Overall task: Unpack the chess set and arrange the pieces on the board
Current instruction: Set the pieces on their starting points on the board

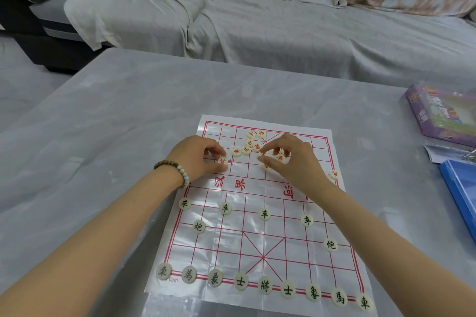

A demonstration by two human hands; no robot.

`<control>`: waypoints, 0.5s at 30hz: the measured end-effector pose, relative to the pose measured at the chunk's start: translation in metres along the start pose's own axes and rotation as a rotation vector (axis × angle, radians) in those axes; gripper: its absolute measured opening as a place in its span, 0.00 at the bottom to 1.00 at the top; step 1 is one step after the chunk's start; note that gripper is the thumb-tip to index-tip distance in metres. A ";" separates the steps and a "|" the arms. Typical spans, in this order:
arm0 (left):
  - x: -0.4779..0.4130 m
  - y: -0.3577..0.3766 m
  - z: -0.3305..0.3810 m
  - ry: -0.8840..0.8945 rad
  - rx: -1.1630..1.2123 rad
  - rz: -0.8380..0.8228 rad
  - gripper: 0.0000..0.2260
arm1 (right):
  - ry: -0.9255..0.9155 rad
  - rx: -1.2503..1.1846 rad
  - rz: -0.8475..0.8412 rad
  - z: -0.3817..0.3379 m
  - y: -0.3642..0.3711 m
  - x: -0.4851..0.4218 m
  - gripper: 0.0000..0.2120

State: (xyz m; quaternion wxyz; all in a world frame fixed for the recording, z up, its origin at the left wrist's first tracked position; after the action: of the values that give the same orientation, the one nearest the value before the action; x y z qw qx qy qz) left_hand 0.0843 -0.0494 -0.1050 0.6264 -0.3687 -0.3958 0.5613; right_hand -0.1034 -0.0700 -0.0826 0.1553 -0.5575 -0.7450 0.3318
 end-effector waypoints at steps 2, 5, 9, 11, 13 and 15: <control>0.001 0.001 0.003 -0.004 0.035 0.023 0.12 | -0.003 -0.007 0.004 -0.001 0.000 0.001 0.10; 0.001 0.002 0.007 -0.010 0.061 0.061 0.12 | -0.003 -0.007 0.014 0.000 -0.002 0.003 0.09; 0.000 0.005 0.010 -0.027 0.090 0.087 0.14 | 0.009 0.001 0.010 0.003 -0.003 0.003 0.10; -0.001 0.007 0.011 -0.042 0.099 0.088 0.16 | 0.011 0.005 0.007 0.004 -0.003 0.004 0.10; -0.001 0.008 0.011 -0.054 0.098 0.095 0.17 | 0.012 0.006 0.009 0.004 -0.003 0.004 0.10; -0.002 0.008 0.011 -0.061 0.095 0.102 0.17 | 0.014 0.012 0.006 0.004 -0.002 0.003 0.10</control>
State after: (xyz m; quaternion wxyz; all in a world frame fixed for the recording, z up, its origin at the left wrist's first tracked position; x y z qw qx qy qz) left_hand 0.0706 -0.0500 -0.1076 0.6016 -0.3410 -0.3684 0.6214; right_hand -0.1084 -0.0691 -0.0849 0.1630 -0.5611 -0.7402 0.3327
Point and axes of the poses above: each hand's wrist, its own x-axis away from the middle knuckle, its own y-axis out of the palm, z = x × y, the point moved 9 cm from there along -x, towards the middle knuckle, and after that the axes turned 10 degrees about -x, right-handed, at the moved point
